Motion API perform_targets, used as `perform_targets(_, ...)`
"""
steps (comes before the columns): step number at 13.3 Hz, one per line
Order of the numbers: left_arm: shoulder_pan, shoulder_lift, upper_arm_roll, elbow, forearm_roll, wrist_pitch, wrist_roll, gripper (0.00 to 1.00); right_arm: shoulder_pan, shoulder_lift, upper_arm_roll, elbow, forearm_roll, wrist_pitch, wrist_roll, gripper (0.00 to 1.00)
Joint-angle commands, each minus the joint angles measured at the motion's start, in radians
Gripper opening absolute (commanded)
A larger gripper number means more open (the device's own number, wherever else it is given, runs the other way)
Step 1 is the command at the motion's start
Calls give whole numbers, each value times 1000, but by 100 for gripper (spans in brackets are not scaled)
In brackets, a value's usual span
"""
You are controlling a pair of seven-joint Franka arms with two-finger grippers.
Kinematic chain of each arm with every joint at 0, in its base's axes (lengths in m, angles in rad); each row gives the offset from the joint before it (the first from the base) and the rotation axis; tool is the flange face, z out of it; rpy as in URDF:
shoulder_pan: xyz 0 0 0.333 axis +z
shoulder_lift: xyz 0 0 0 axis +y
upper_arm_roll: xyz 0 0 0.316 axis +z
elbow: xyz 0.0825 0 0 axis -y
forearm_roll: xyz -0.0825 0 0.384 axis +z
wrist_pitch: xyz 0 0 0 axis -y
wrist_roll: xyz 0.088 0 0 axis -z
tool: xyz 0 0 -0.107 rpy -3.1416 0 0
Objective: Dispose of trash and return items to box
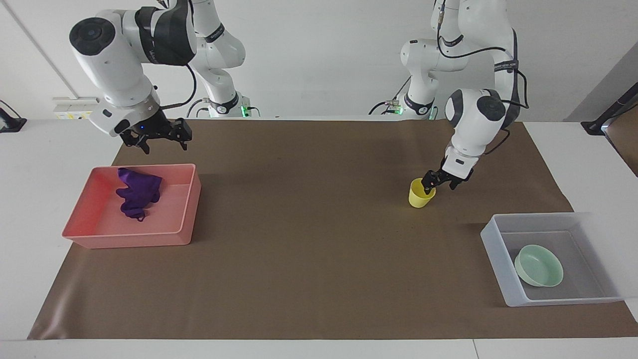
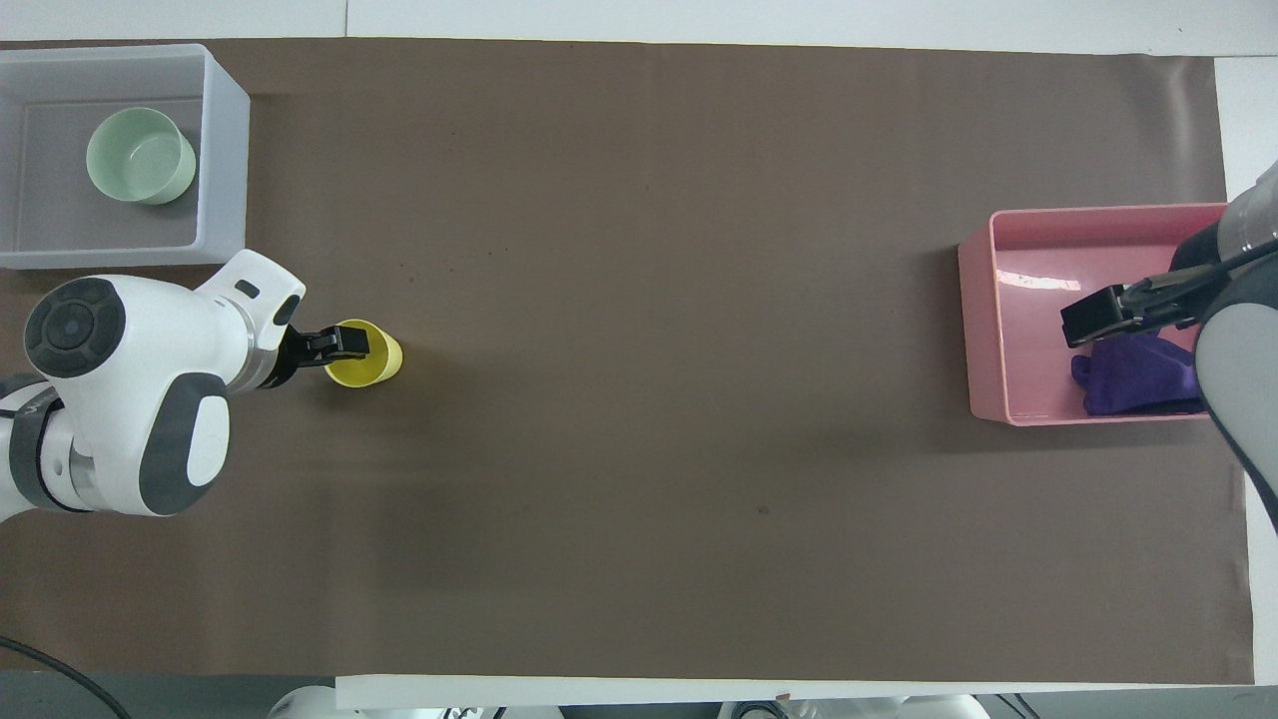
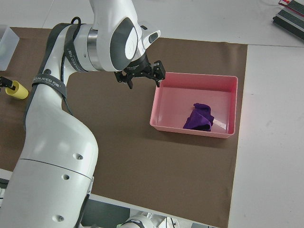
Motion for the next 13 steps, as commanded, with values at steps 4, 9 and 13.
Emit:
perform_targets(4, -15, -23, 14, -17, 12, 13, -20, 0, -12, -24, -6, 149, 7, -218, -1, 100)
perform_targets(9, 17, -3, 19, 232, 9, -196, -40, 0, -18, -44, -12, 137, 8, -250, -17, 100)
perform_targets(13, 241, 296, 26, 918, -5, -624, -23, 0, -16, -52, -12, 132, 8, -253, -17, 100)
